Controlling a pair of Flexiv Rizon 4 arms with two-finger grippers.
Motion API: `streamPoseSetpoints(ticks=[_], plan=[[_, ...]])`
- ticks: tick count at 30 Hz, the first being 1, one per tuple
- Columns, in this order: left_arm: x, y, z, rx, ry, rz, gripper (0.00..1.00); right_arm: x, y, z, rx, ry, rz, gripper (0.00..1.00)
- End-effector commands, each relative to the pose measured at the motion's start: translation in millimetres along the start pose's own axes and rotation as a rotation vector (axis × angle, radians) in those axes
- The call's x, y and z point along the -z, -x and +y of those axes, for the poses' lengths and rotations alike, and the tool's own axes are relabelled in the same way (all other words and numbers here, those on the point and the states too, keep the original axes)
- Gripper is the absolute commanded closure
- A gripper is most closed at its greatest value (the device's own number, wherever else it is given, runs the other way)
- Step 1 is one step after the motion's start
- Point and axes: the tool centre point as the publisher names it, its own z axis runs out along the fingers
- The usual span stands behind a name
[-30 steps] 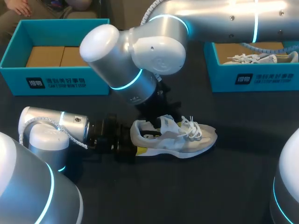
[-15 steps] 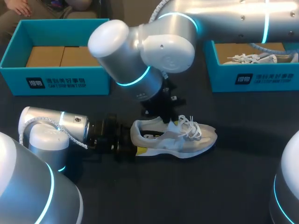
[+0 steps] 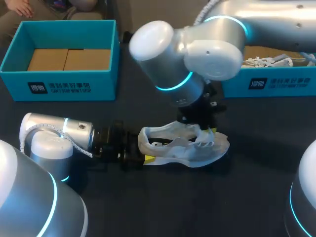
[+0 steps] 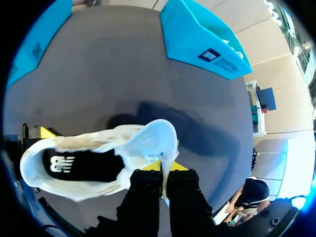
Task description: Take the shoe out of the shoebox, open the shoe tongue, remove and reinsert the insole, then place the shoe into the shoebox
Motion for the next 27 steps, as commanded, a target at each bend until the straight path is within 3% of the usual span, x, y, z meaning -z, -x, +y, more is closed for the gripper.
streamPoseSetpoints(ticks=[1, 6, 12, 13, 15, 18, 22, 25, 26, 27], plan=[[1, -0.3, 2, 0.001, 0.002, 0.0, 1.0, -14, 19.9, 6.7, 0.008, -0.004, 0.158, 1.0], [1, -0.3, 2, 0.001, 0.002, 0.0, 1.0, -27, 27.0, 8.4, 0.018, -0.011, 0.171, 1.0], [1, -0.3, 2, 0.001, 0.002, 0.0, 1.0, -52, 19.9, 6.2, 0.024, -0.031, 0.209, 1.0], [1, -0.3, 2, 0.001, 0.002, 0.0, 1.0, -54, 18.9, 6.2, 0.025, -0.03, 0.21, 0.93], [1, -0.3, 2, 0.001, 0.002, 0.0, 1.0, -60, 16.5, 5.8, 0.03, -0.03, 0.213, 0.69], [1, -0.3, 2, 0.001, 0.002, 0.0, 1.0, -66, 14.6, 4.8, 0.029, -0.033, 0.214, 0.55], [1, -0.3, 2, 0.001, 0.002, 0.0, 1.0, -69, 14.0, 3.5, 0.019, -0.04, 0.209, 0.49], [1, -0.3, 2, 0.001, 0.002, 0.0, 1.0, -70, 14.9, 2.8, 0.018, -0.051, 0.188, 0.25], [1, -0.3, 2, 0.001, 0.002, 0.0, 1.0, -71, 15.7, 2.4, 0.017, -0.054, 0.186, 0.0], [1, -0.3, 2, 0.001, 0.002, 0.0, 1.0, -70, 17.6, 2.1, 0.016, -0.056, 0.184, 0.0]])
